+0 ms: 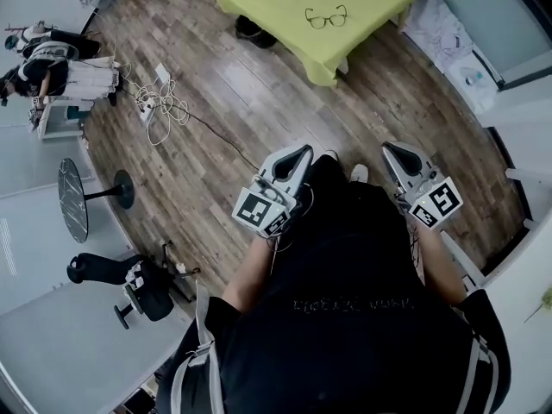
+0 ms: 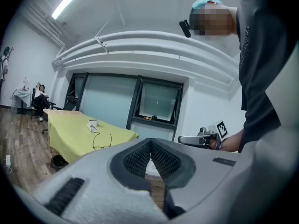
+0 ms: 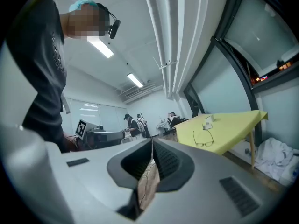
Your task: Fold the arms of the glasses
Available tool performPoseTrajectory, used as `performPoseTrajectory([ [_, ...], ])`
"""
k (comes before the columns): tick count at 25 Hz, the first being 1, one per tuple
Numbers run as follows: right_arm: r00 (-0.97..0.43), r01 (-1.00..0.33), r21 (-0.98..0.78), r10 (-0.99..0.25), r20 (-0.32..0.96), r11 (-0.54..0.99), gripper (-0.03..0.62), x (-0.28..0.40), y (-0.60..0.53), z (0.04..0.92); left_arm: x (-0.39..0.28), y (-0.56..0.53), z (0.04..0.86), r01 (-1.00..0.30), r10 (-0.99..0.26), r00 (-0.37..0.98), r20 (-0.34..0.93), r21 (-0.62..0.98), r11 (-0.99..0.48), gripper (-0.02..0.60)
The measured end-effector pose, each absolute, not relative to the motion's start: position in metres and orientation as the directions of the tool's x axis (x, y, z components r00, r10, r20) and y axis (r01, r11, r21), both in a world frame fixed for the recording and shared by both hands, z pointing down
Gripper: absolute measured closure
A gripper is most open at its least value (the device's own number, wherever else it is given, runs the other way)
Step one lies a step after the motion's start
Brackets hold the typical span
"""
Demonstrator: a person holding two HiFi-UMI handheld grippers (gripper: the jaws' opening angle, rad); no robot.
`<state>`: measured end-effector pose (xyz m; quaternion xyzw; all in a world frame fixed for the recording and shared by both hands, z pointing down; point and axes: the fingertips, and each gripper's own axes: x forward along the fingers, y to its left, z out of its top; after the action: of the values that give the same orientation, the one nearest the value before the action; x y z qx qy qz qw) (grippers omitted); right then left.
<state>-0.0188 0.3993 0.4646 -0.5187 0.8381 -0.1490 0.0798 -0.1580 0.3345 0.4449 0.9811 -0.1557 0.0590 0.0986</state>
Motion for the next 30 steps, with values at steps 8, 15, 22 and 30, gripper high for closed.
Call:
performPoseTrajectory([
  [8,-0.423,-0.835,-0.383,-0.906,-0.008,0.394,0.562,0.007,0.399,0.470,-0.147,0.324,0.451,-0.342,-0.318,0.936,0.153,0.172,-0.924,0.563],
  [15,-0.406,-0.835,-0.403,-0.914,-0.006,0.373,0.562,0.021,0.384,0.474,-0.132,0.305,0.454,-0.331,-0.310,0.941,0.139,0.169,-0.928,0.563],
  [22,-0.385,-0.829,-0.443,-0.923,0.011,0.341,0.562,0.038,0.350,0.478,-0.115,0.270,0.458,-0.319,-0.301,0.946,0.125,0.179,-0.931,0.563],
  [30,-0.415,-0.818,-0.453,-0.909,0.036,0.355,0.562,0.051,0.295,0.480,-0.096,0.212,0.468,-0.324,-0.297,0.943,0.149,0.212,-0.922,0.563],
])
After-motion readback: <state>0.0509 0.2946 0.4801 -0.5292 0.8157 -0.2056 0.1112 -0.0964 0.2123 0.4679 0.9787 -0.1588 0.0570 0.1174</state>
